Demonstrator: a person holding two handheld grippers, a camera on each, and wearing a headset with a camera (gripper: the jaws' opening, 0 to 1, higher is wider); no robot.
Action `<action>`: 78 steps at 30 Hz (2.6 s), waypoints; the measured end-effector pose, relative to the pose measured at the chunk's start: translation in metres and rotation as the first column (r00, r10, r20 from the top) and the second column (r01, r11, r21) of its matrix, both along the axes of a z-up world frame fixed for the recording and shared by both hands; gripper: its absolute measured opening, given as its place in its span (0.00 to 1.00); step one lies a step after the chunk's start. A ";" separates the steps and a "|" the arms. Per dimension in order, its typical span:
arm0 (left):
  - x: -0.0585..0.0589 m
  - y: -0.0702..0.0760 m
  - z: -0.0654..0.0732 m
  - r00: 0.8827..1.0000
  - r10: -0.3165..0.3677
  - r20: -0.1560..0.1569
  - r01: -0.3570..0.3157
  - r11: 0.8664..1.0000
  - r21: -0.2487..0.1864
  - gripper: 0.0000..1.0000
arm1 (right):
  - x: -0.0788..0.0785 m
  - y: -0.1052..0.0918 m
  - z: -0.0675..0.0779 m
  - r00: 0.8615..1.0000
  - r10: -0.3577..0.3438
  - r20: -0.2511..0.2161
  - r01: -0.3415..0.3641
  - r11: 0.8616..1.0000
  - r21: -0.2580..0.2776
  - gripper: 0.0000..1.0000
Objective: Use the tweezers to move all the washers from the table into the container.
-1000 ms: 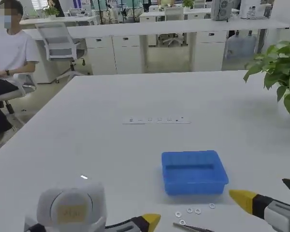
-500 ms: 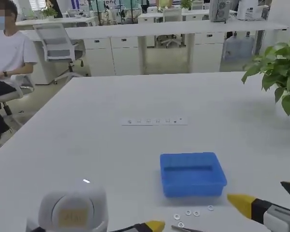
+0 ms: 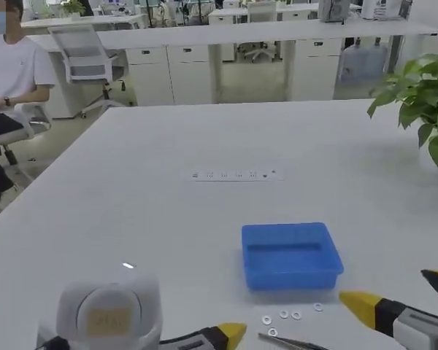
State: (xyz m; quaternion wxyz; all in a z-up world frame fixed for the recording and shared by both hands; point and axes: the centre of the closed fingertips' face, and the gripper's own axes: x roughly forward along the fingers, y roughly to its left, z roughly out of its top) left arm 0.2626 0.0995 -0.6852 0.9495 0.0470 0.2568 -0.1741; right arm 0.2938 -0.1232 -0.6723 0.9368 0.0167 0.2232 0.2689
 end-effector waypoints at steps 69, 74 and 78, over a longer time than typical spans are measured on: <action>0.013 -0.105 -0.130 0.640 -0.694 -0.329 0.768 0.596 0.237 0.00 | -0.014 0.032 -0.072 0.977 0.127 -0.174 -0.144 0.986 -0.089 0.62; 0.001 -0.111 -0.103 0.633 -0.717 -0.291 0.774 0.588 0.235 0.00 | -0.017 0.043 -0.077 0.962 0.207 -0.179 -0.231 0.966 -0.120 0.58; -0.003 -0.114 -0.084 0.633 -0.727 -0.266 0.774 0.586 0.241 0.00 | -0.029 0.060 -0.086 0.927 0.309 -0.211 -0.338 0.933 -0.120 0.47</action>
